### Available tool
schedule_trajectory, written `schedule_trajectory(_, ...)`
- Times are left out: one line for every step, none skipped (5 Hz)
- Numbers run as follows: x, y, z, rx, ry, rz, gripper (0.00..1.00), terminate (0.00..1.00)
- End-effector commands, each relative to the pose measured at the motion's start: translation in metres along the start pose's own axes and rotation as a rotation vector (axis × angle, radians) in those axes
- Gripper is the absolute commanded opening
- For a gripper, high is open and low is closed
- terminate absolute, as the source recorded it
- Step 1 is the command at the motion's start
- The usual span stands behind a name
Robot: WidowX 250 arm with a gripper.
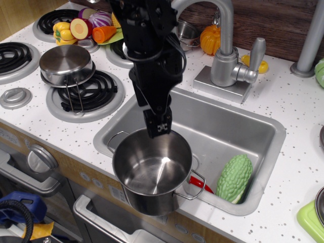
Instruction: Put pot in sink
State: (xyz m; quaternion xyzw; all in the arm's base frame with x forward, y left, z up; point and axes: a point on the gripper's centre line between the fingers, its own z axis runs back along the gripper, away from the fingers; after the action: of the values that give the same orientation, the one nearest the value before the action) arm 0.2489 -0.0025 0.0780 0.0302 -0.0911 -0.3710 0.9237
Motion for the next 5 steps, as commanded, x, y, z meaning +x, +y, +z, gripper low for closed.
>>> schedule_trajectory(-0.005,0.002,-0.010,-0.046,-0.047,0.032,1.00,0.00)
schedule_trajectory(-0.011,0.003,-0.026,-0.057,-0.084,0.022,1.00,0.00)
schedule_trajectory(-0.014,0.005,-0.041,-0.084,-0.102,0.038,0.00,0.00)
schedule_trajectory(-0.011,0.004,-0.035,-0.080,-0.083,0.040,0.00,0.00)
schedule_trajectory(-0.006,0.003,-0.029,-0.069,-0.068,0.045,0.00,0.00)
